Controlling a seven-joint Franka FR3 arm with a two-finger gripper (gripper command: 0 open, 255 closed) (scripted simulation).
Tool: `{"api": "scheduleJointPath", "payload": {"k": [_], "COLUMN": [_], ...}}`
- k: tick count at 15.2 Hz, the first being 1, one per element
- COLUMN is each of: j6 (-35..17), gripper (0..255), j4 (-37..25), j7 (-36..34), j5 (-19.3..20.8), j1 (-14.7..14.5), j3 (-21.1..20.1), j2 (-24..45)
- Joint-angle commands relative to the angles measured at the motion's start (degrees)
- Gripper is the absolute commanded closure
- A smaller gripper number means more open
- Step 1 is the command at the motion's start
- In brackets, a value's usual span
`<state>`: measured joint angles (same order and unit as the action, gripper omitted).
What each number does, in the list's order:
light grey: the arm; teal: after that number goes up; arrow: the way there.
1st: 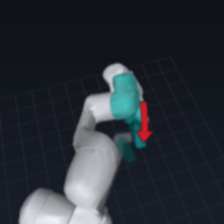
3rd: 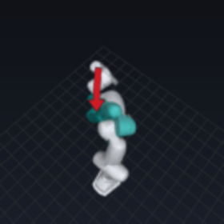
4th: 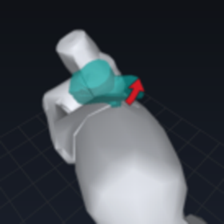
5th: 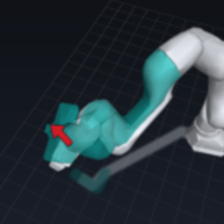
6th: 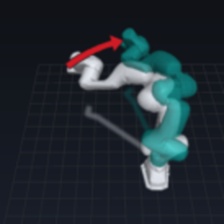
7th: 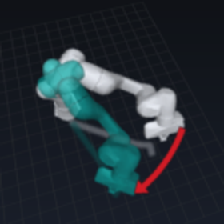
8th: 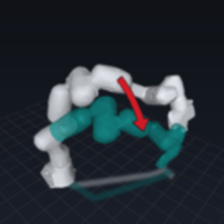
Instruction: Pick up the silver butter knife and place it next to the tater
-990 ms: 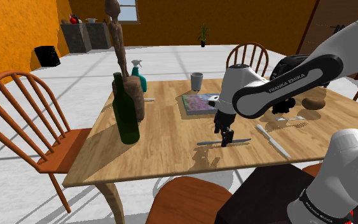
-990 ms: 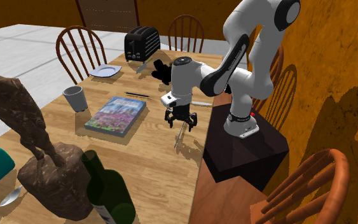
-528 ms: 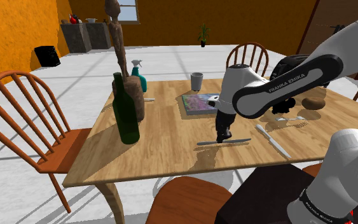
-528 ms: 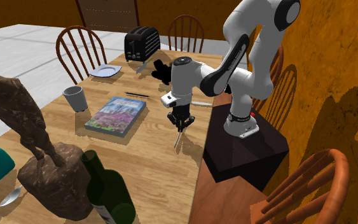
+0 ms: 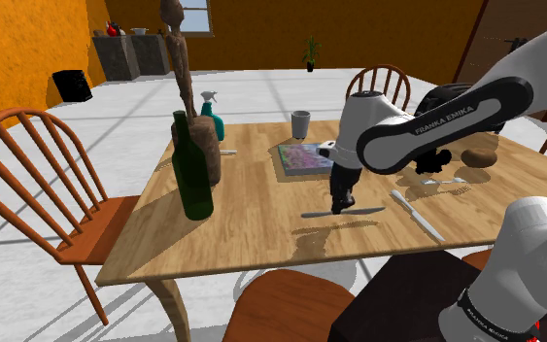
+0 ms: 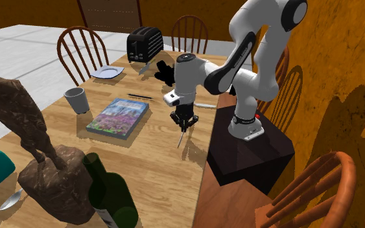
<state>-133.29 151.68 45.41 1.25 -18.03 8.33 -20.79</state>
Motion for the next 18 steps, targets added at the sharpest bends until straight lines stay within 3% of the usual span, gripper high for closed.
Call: {"api": "scheduleJointPath", "payload": {"k": [1,18], "j6": [1.87,16.76], "gripper": [255,255], "j4": [-0.72,-9.50], "j7": [-0.20,-0.97], "j5": [0.10,0.36], "j1": [0.04,0.20], "j3": [-0.16,-1.01], "j2": [-1.13,-7.27]}}
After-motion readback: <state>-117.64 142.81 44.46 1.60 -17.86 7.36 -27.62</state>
